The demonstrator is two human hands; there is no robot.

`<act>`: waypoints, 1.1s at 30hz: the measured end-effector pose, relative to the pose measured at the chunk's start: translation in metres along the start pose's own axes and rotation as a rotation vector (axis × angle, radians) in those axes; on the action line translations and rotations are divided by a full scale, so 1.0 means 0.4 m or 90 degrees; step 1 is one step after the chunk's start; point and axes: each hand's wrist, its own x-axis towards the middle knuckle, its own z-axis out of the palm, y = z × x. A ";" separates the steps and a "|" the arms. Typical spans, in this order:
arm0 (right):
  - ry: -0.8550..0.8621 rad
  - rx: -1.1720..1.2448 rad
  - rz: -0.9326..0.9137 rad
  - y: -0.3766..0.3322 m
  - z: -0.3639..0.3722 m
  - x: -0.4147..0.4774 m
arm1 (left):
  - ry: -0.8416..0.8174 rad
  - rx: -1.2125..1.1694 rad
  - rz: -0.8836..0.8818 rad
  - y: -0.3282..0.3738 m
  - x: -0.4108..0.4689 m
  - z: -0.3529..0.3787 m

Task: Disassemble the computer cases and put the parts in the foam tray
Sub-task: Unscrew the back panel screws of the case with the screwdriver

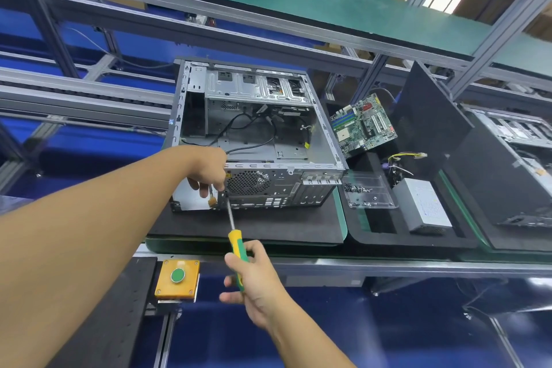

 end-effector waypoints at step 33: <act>-0.026 0.069 0.074 -0.015 0.015 0.012 | 0.207 -0.947 -0.147 0.001 -0.040 0.361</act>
